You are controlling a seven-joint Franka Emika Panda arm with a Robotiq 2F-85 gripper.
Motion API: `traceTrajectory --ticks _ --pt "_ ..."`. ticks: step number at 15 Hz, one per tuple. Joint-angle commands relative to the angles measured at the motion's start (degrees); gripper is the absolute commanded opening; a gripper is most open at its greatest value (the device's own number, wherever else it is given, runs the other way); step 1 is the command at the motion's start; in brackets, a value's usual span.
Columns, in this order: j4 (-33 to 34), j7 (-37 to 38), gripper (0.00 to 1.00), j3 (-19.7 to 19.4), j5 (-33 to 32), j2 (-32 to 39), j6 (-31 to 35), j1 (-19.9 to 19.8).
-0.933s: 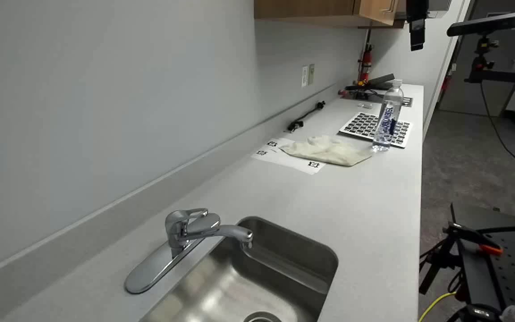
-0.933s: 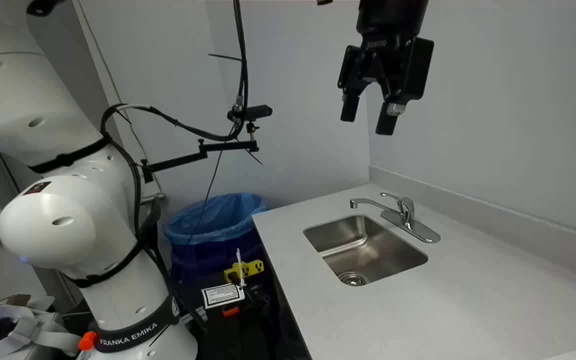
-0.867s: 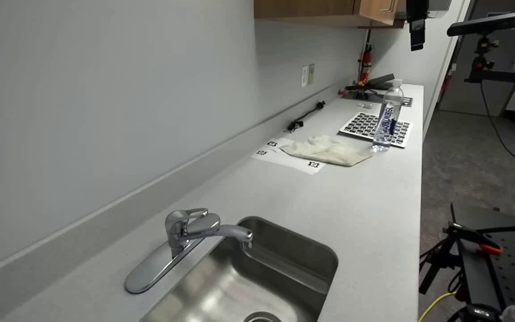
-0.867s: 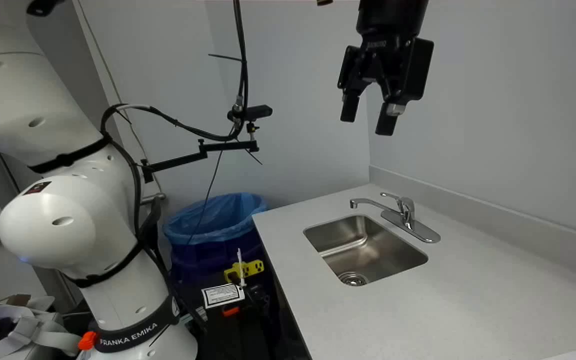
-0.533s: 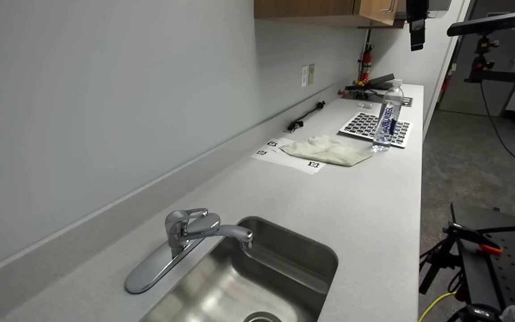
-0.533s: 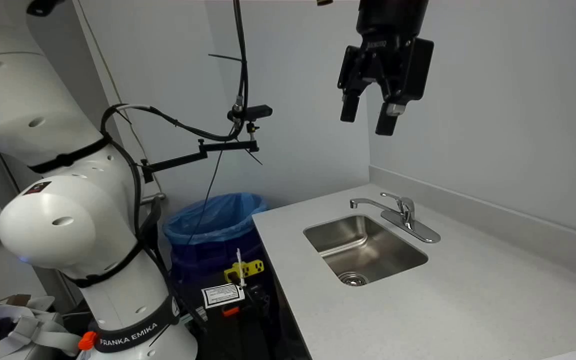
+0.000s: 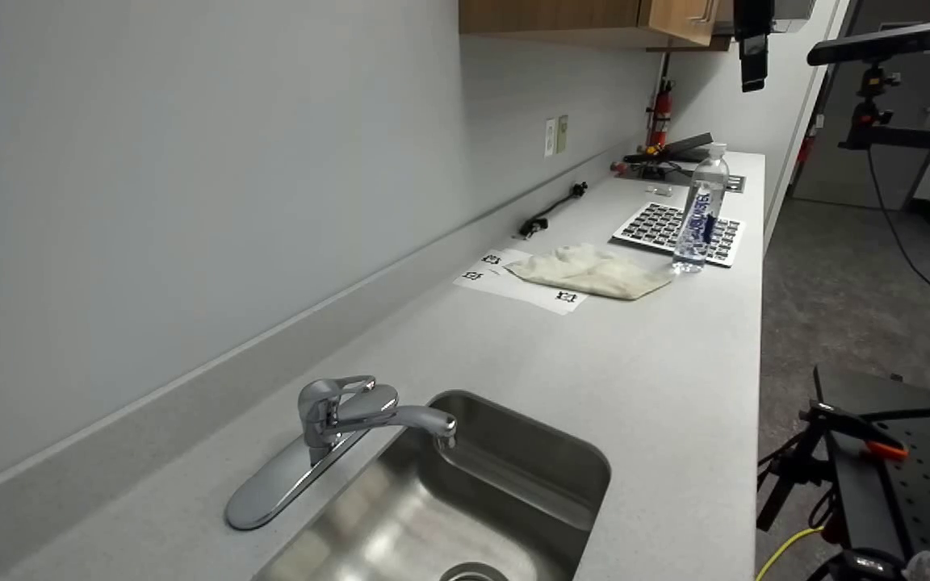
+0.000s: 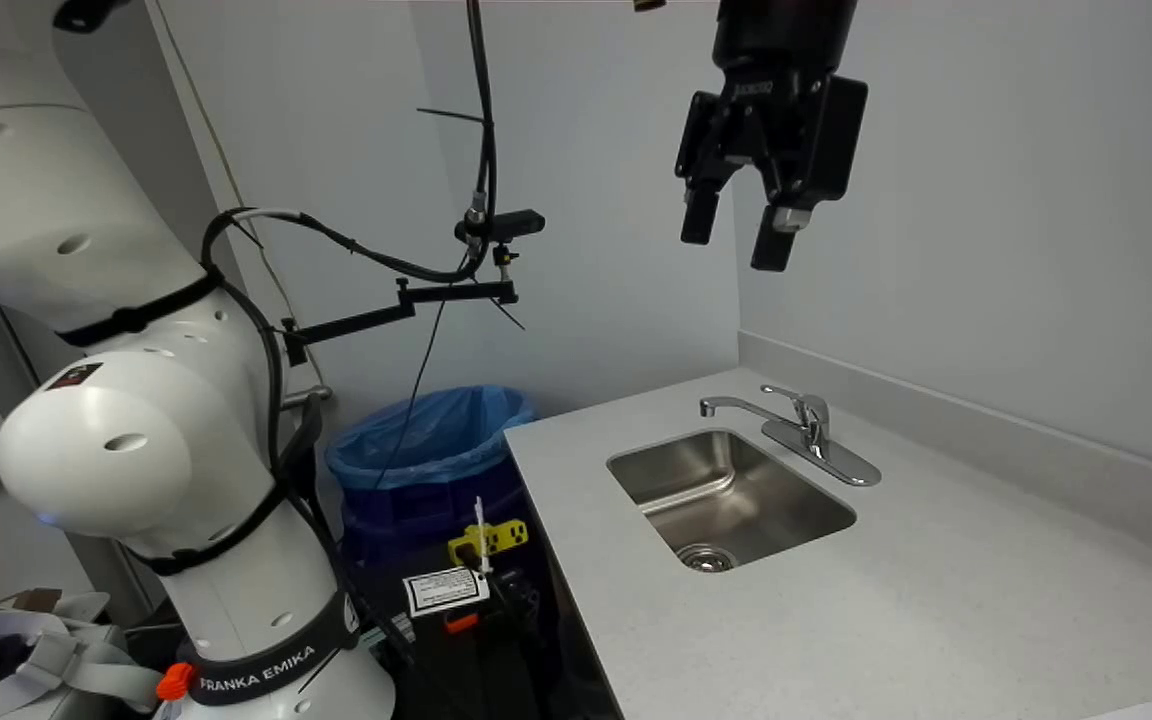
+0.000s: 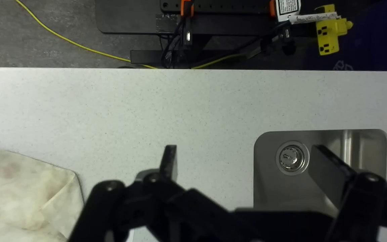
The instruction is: Move the faucet to the left
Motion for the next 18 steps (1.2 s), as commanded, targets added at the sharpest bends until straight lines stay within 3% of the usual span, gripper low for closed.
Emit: traceTrajectory --ticks 1,11,18 --pt "0.2 -0.2 1.0 1.2 0.2 0.1 -0.2 -1.3" --pt "-0.3 -0.2 1.0 1.5 0.0 0.2 0.9 -1.3" --pt "-6.1 -0.3 1.0 4.3 -2.8 -0.7 12.0 -0.3"
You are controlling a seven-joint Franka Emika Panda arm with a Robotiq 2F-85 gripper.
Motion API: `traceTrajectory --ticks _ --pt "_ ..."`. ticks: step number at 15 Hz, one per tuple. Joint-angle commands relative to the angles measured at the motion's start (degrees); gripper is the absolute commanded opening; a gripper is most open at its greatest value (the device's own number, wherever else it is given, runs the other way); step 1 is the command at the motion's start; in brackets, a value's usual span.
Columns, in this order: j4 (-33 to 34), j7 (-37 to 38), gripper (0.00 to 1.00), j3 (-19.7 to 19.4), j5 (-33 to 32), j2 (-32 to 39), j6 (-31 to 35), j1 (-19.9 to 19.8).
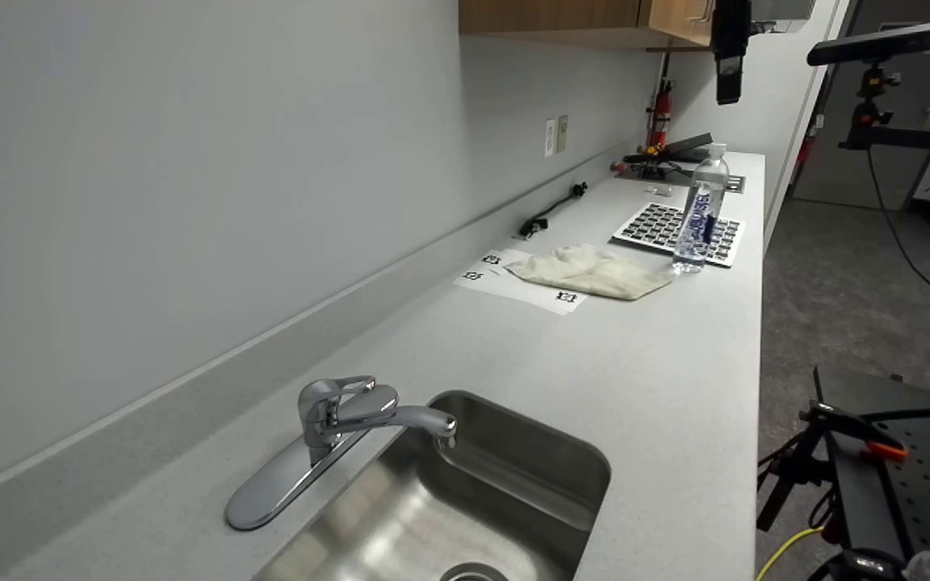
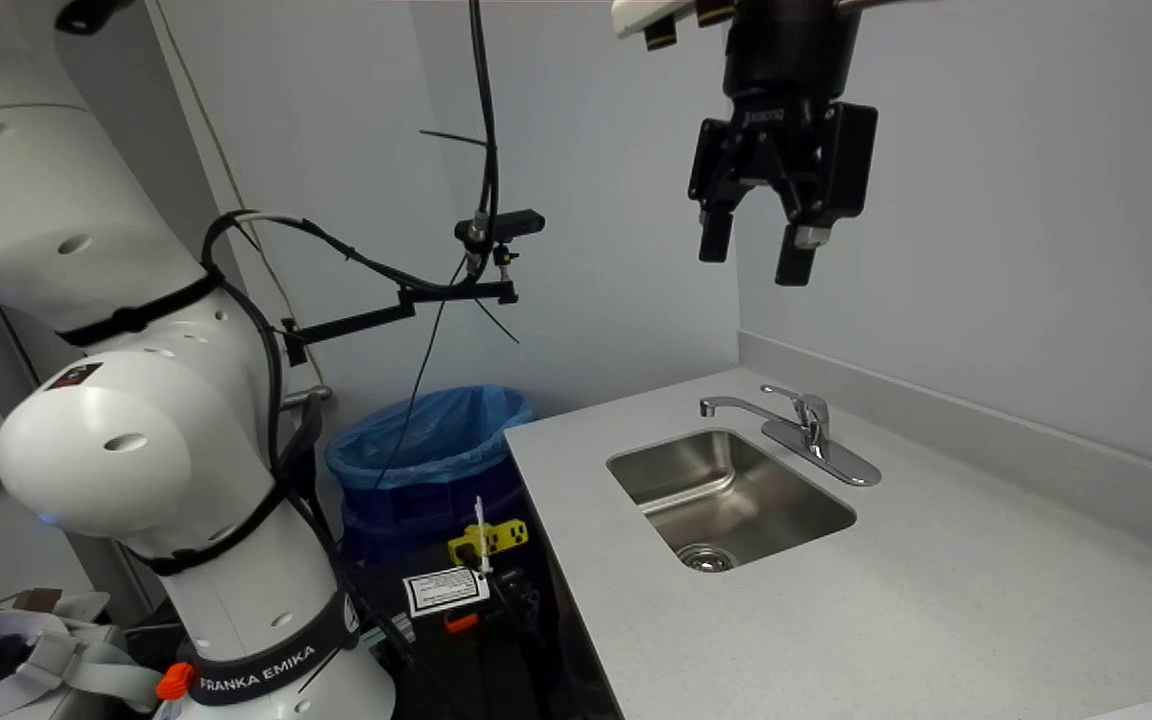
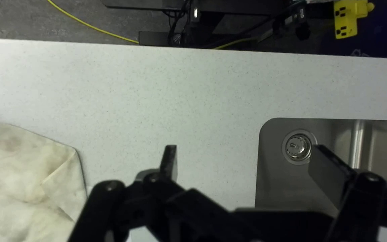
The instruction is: Move the faucet to the left
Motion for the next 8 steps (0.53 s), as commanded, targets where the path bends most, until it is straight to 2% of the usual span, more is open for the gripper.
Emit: traceTrajectory --ticks 1,8 --pt "-4.9 -0.1 1.0 2.7 -2.9 -0.8 7.9 0.0" --pt "-14.4 0.3 1.0 7.7 -6.2 0.8 24.9 1.7"
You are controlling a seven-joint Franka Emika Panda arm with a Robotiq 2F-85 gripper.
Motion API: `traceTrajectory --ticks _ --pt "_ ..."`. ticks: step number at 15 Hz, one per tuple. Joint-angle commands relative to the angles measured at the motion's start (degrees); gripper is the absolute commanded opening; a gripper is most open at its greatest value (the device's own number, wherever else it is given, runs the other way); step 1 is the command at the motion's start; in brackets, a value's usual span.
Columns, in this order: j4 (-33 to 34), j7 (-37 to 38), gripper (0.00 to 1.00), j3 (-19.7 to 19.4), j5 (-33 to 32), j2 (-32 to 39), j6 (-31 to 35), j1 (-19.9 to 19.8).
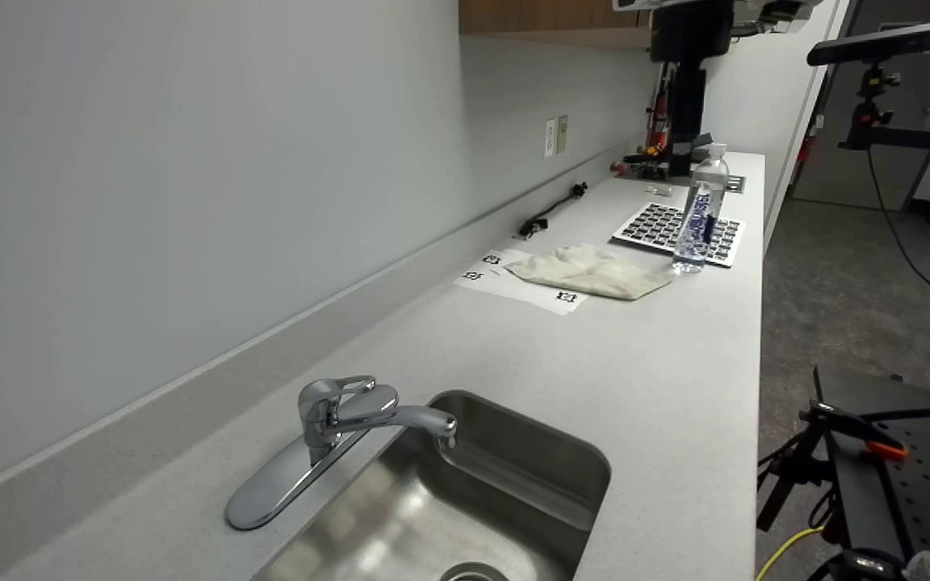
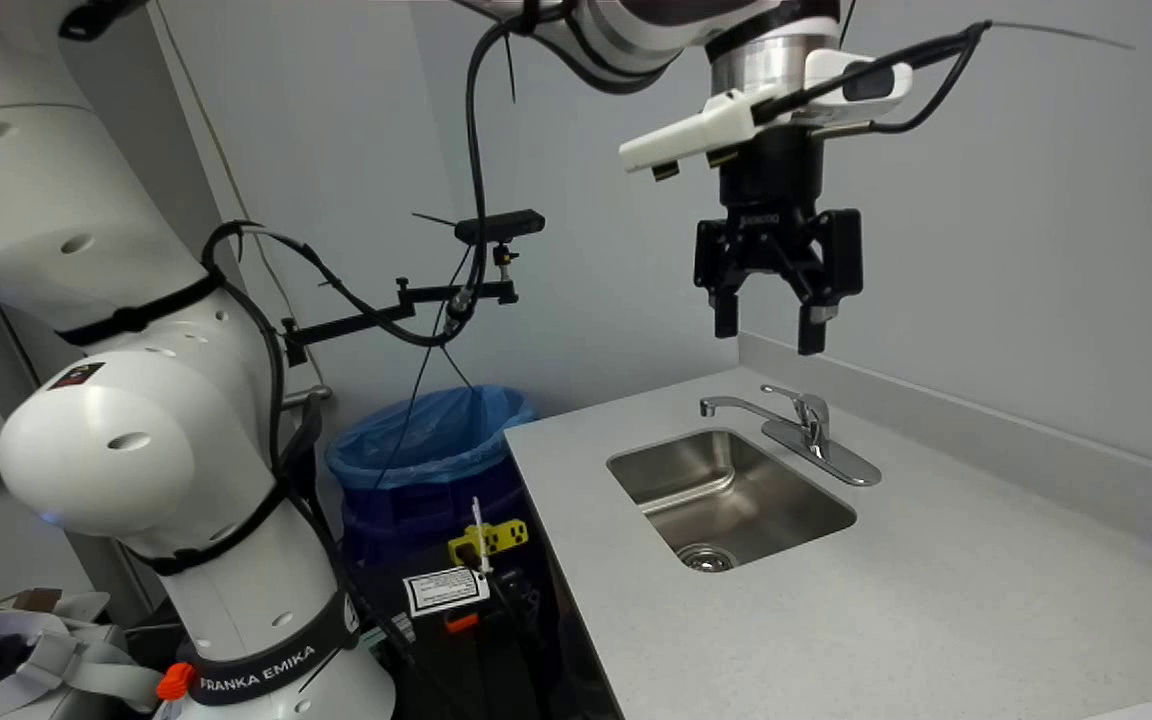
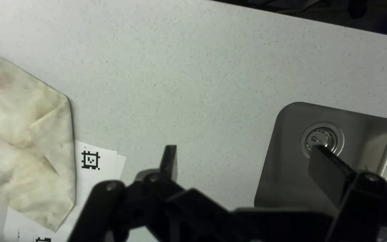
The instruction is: Move the faucet to the left
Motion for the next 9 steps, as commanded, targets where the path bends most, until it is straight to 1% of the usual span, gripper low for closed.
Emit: traceTrajectory --ticks 1,6,7,8,9 --pt "-4.3 0.4 1.0 1.8 -2.2 0.6 8.1 1.2" --pt "-7.3 -0.1 1.0 3.9 -1.9 2.5 15.2 2.5" --pt "-7.6 -0.3 1.0 4.1 -1.8 2.7 15.9 2.8" --pt "-6.6 0.1 1.0 3.7 -1.0 2.7 13.5 2.4" --pt "-6.8 0.1 1.0 3.8 -1.0 2.9 13.8 2.5"
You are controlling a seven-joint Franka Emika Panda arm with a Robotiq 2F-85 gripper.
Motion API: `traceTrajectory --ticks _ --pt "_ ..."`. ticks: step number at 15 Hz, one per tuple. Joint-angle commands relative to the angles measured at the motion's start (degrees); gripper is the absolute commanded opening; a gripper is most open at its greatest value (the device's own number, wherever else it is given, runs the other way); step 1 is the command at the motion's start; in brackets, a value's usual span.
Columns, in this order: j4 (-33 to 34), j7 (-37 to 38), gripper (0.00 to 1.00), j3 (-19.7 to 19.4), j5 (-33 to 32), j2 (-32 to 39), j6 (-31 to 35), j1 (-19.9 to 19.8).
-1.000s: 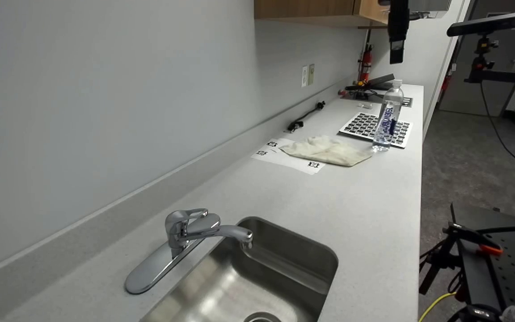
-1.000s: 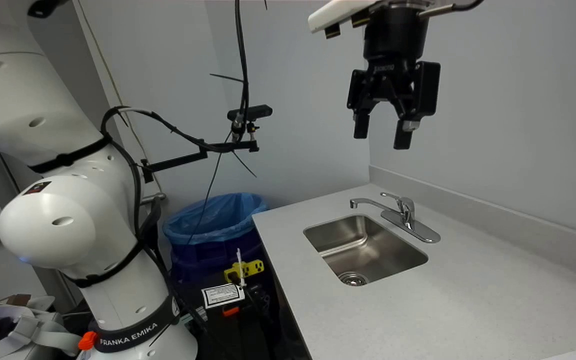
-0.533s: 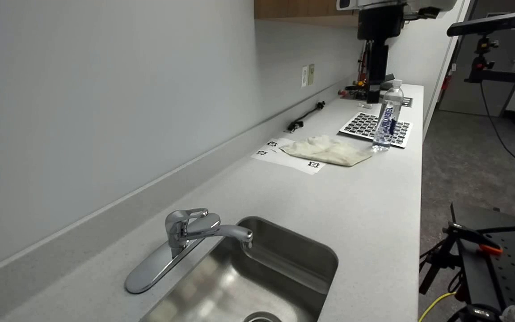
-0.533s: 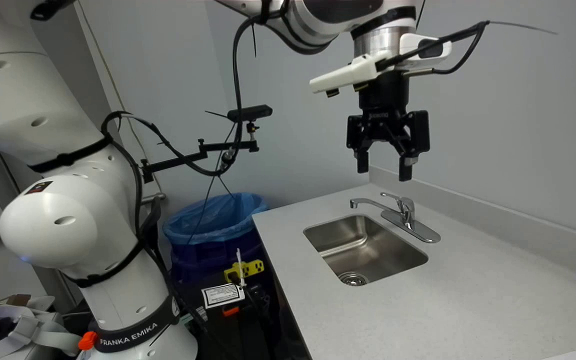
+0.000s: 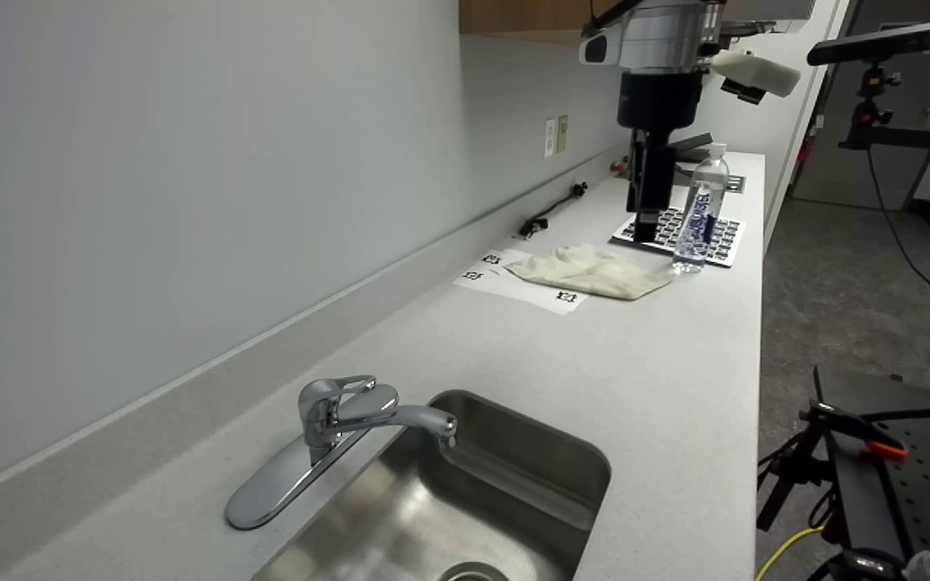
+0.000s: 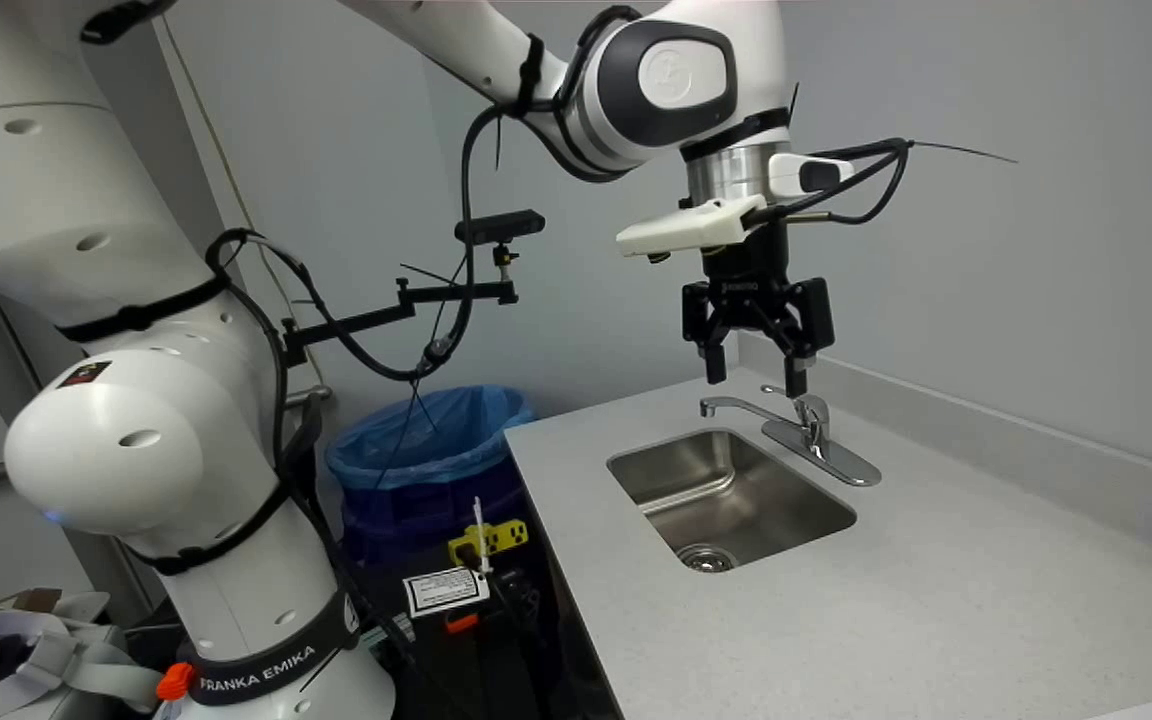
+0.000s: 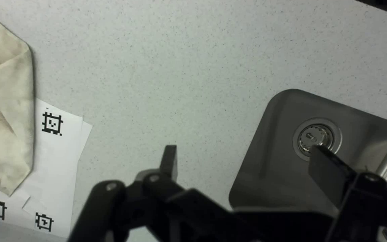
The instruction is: Move the faucet to the left
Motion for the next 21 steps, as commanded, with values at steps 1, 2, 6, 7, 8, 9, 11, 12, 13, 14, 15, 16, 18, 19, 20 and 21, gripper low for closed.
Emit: traceTrajectory --ticks 1,2,6,7,8,9,11,12,13,14,15,16,18,19,20,21 --pt "0.1 0.1 1.0 -0.3 0.0 0.1 -0.1 0.3" --pt "0.1 0.1 1.0 -0.3 0.0 0.1 -0.1 0.3" --pt "0.1 0.1 1.0 -0.4 0.0 0.1 -0.1 0.2" --pt "0.1 0.1 1.0 -0.4 0.0 0.1 -0.1 0.2" --pt "0.1 0.1 1.0 -0.4 0.0 0.1 -0.1 0.2" --pt "0.6 -0.6 1.0 -0.6 0.5 0.4 -0.2 0.3" --pt "1.9 -1.0 1.0 -0.3 1.1 1.7 0.1 0.7" --pt "2.8 -1.5 1.0 0.0 1.9 2.6 0.1 1.1" --pt "3.3 -1.6 1.0 0.3 2.5 3.1 0.3 1.5" --pt "3.9 -1.9 1.0 0.8 3.1 3.9 0.6 2.1" --pt "4.6 -2.1 1.0 1.3 3.8 4.7 0.5 2.6" --pt "5.3 -2.3 1.0 1.9 4.3 5.8 0.9 3.3" --pt "7.0 -2.2 1.0 2.9 5.6 8.4 1.7 4.1" --pt "7.8 -2.1 1.0 3.3 5.6 9.8 2.7 4.3" --pt "8.4 -2.2 1.0 3.6 5.5 11.0 3.6 4.3" --pt "9.0 -2.7 1.0 3.8 5.5 12.2 4.7 4.2"
